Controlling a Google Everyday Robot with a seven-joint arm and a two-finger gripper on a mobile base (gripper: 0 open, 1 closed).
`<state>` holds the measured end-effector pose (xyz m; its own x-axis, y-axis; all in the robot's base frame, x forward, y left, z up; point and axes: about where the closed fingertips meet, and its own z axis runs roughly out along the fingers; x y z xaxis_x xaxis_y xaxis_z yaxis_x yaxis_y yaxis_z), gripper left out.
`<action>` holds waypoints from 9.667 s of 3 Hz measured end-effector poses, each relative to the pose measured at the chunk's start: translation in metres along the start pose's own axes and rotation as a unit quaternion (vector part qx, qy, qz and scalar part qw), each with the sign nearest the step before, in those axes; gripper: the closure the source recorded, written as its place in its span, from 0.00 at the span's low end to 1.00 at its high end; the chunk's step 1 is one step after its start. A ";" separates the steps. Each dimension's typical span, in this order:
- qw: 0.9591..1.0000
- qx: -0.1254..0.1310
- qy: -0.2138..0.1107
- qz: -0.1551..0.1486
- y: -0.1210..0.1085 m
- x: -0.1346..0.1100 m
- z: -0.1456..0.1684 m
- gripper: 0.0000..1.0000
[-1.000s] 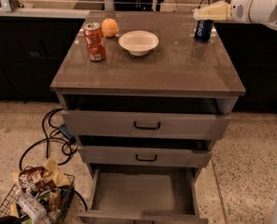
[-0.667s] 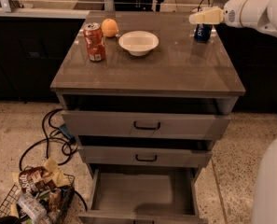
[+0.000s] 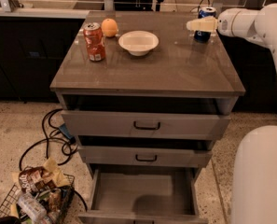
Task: Place pepsi can into bottom drawer
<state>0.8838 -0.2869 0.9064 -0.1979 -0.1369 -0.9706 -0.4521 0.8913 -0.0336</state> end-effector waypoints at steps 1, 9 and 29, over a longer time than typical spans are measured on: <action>1.000 -0.006 -0.014 0.020 -0.004 0.009 0.014 0.00; 0.999 -0.012 -0.034 0.012 -0.001 -0.012 -0.031 1.00; 0.947 -0.311 0.035 0.078 0.375 0.384 -0.202 1.00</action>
Offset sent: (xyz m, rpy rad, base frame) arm 0.0419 -0.0019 -0.0147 0.1260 -0.0558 0.0402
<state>0.4627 -0.0920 0.5691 -0.3514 -0.0726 -0.9334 -0.8332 0.4789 0.2764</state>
